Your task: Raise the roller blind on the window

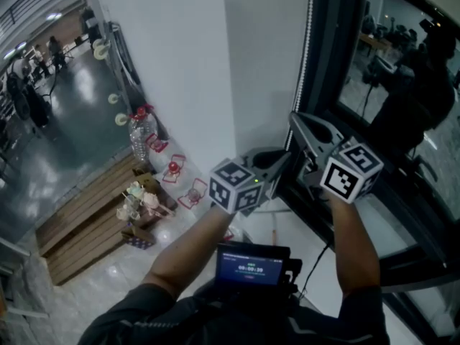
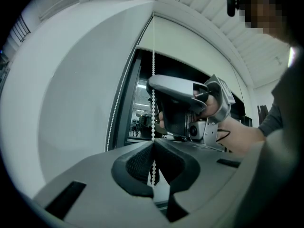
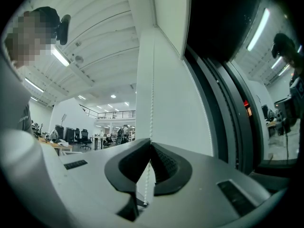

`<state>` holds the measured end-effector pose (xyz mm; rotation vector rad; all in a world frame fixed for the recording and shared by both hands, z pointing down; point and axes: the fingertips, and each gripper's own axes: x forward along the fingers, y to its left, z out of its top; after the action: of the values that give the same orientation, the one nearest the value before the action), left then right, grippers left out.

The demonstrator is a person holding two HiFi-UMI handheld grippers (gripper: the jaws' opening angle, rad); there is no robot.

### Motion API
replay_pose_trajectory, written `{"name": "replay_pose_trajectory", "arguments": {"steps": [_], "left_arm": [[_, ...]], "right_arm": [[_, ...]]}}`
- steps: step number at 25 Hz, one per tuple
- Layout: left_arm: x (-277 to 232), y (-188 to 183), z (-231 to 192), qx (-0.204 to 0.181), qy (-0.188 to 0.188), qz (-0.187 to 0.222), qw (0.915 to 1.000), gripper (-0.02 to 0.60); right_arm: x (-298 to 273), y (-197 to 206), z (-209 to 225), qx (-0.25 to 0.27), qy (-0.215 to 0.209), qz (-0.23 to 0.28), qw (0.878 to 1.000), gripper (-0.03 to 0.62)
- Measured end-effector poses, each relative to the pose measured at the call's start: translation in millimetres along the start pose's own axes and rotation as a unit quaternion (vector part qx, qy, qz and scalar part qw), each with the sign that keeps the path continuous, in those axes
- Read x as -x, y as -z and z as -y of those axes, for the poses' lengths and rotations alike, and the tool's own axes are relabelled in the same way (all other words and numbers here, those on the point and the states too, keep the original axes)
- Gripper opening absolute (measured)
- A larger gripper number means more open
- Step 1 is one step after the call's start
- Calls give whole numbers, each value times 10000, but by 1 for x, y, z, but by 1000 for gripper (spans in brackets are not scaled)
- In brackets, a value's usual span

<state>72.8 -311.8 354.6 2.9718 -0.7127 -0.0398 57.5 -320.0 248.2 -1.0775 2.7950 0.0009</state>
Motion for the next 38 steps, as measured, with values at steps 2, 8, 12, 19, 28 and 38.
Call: {"name": "replay_pose_trajectory", "arguments": {"steps": [2,8,12,19,28,38], "left_arm": [[3,-1,2,92,48,-11,9999,2],[23,-22,-8,28,-241,106,9996,66],[38,-83,-8,-168,-304,707,9969,67],[24,-172,-3,-715,-180,1086,9913,67],[-5,-186,-4,-755,25,949,9926,67],[-12,-178,3,-807,148,950,9921,11]], "right_arm": [[0,0,-1,-17,0,12,10000,2],[1,2,2,-41,28,67,10000,0],[1,3,2,-40,0,63,10000,1],[0,3,-1,-23,-66,59,10000,2],[1,4,-1,-6,-114,31,9999,1],[3,4,1,-57,-98,85,9999,0]]}}
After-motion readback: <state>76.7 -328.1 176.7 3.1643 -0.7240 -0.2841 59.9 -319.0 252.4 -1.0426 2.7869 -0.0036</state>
